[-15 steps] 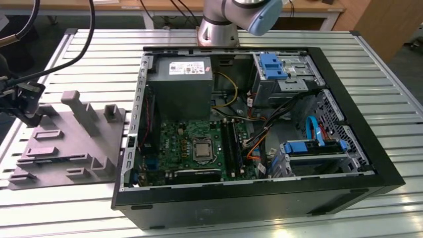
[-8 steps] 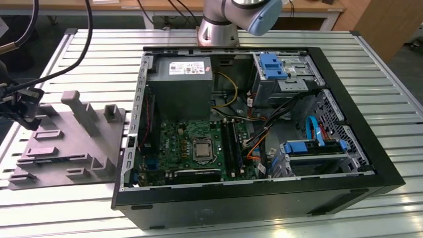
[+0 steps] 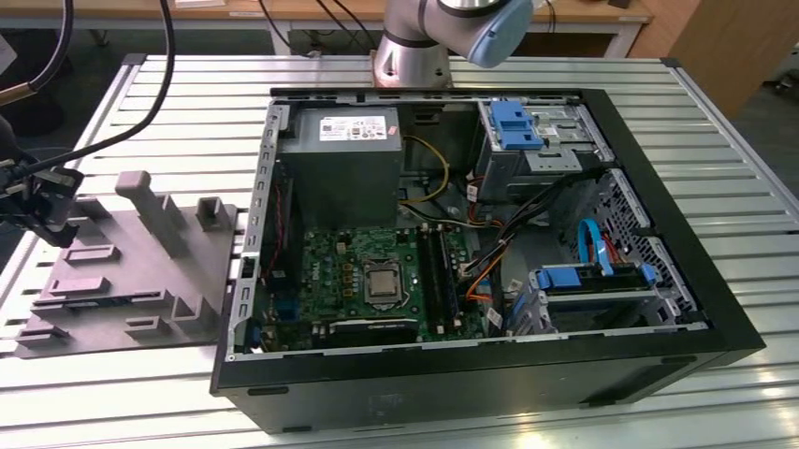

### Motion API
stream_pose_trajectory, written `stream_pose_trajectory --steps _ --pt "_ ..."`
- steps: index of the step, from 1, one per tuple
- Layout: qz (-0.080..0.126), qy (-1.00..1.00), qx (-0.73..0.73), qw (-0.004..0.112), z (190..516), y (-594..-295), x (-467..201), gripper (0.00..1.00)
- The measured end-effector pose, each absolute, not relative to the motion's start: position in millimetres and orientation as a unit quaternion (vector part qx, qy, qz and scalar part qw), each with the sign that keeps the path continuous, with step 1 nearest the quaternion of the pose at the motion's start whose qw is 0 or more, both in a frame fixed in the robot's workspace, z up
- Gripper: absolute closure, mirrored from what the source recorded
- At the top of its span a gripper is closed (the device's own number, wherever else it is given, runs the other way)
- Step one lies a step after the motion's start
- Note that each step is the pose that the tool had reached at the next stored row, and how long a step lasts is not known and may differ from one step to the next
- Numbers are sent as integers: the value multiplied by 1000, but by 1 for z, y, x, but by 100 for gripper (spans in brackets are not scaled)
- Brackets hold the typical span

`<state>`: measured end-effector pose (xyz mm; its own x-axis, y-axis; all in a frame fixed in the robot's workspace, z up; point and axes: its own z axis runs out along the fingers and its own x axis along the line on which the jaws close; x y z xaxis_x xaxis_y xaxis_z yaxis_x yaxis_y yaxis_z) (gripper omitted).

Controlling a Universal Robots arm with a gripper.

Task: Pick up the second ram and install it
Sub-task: 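Pick up the second ram and move it above second insertion slot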

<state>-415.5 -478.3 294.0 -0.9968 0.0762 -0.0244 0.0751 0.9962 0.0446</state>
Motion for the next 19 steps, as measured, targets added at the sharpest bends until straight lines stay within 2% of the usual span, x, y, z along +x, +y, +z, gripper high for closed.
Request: stream_pose_trajectory --steps 9,19 --pt "22 999 35 13 294 -478 -415 89" --pt "23 999 -48 11 292 -478 -415 89"
